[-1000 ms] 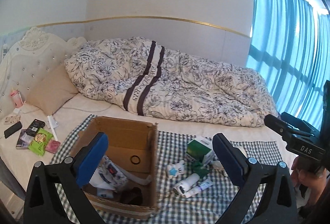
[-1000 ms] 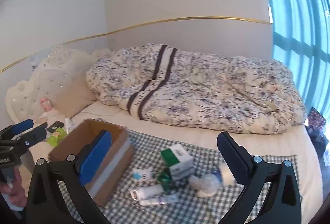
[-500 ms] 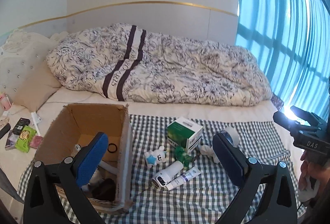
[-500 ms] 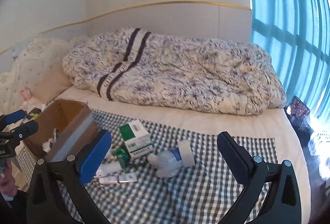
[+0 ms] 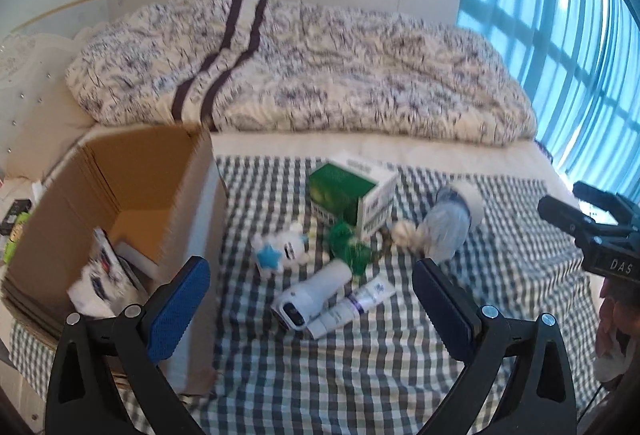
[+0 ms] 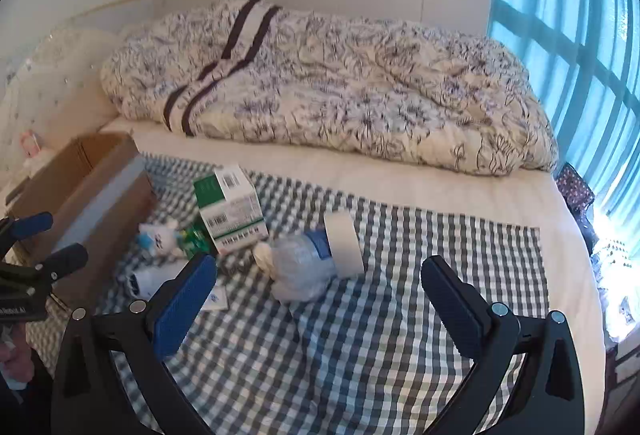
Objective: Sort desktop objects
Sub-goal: 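Move both open tools back over the remaining items, then grasp the white plug charger with the left tool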
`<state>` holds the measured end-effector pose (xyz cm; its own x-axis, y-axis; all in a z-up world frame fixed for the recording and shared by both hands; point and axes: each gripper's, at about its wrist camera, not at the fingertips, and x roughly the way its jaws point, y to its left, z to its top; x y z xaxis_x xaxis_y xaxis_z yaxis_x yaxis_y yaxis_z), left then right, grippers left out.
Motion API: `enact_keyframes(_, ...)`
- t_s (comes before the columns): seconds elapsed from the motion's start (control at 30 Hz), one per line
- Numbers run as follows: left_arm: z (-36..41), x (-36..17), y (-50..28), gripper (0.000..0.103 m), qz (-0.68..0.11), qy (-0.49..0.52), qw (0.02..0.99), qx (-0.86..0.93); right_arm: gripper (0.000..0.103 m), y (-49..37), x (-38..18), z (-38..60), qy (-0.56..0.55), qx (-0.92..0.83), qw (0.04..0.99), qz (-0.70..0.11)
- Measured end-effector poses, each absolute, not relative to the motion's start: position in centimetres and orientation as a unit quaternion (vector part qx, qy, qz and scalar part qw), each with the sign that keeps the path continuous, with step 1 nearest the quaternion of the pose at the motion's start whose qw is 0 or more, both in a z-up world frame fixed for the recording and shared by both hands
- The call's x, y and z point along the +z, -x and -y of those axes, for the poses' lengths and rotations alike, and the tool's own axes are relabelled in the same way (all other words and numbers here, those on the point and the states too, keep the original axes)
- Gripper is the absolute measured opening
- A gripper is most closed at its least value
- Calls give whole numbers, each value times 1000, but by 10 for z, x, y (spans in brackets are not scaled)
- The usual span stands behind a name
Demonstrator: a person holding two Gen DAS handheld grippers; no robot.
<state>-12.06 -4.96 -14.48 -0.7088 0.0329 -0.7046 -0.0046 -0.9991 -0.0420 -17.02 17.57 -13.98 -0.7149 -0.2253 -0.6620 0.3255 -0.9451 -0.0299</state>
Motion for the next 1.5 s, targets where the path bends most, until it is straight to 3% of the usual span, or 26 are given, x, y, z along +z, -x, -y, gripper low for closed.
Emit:
enact_keyframes(0.87, 60, -279, 182, 103, 102, 482, -4, 870, 103, 227, -233, -160, -417, -896, 129, -83)
enact_keyframes(0.9, 59, -281, 184, 102, 103, 482, -1, 870, 103, 229, -234, -158, -419, -895, 129, -84)
enact_keyframes(0.97, 60, -285, 185, 85, 104, 483, 0, 869, 103, 231, -235, -155, -418, -895, 129, -86)
enact_keyframes(1.07, 64, -287, 184, 69, 95, 482, -7, 871, 103, 234, -237, -152, -416, -897, 124, -88)
enact_keyframes(1.17, 68, -287, 180, 60, 96, 483, -3, 870, 103, 237, -239, -149, -418, -896, 123, -83)
enact_keyframes(1.5, 61, -275, 171, 57, 82, 474, 10, 877, 103, 239, -245, -134, -404, -902, 109, -108)
